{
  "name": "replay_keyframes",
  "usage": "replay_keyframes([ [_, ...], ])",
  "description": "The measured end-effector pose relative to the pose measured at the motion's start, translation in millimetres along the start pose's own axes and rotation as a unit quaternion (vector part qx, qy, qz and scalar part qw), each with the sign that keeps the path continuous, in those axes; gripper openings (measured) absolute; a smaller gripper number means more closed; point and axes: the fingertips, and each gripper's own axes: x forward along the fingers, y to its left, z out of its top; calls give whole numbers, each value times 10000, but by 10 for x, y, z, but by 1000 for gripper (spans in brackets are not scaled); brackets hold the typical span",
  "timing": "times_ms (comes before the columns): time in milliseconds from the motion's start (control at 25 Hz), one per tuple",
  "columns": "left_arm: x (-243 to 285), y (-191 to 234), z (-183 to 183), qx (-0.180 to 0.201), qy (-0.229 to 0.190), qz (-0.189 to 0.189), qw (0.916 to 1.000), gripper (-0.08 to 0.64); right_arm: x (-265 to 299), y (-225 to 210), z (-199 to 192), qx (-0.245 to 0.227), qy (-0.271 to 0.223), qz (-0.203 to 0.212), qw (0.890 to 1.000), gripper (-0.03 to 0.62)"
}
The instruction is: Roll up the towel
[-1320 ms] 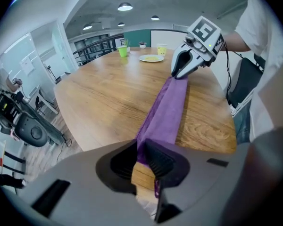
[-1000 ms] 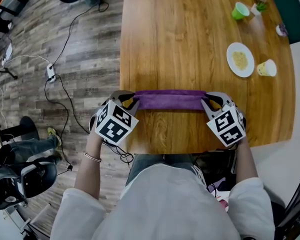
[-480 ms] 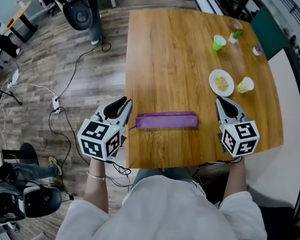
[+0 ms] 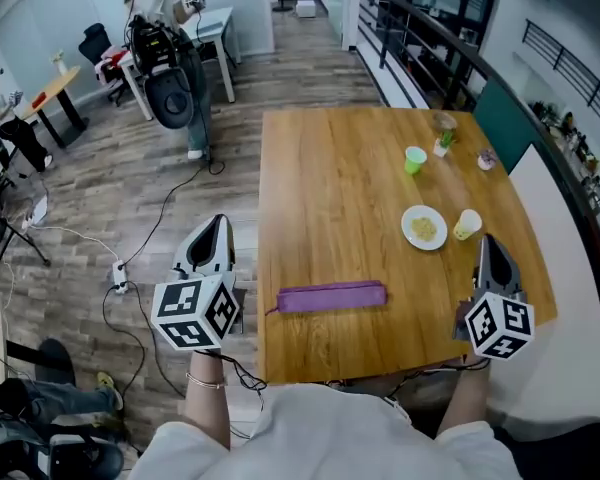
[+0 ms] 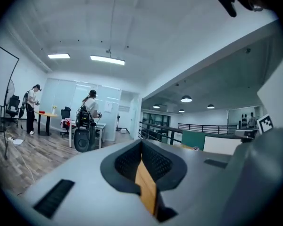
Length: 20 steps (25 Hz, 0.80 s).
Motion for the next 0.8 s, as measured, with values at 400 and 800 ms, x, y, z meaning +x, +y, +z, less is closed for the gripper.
replay_keyframes([
  [400,-201,59,-23,86,-405,287,9987,3,-267,-175,-171,8,-240,-467,9986,0],
  [800,-241,48,-44,126,-399,384,9984,3,-346,-220,-213,-150,-47,-727,9972,-2],
])
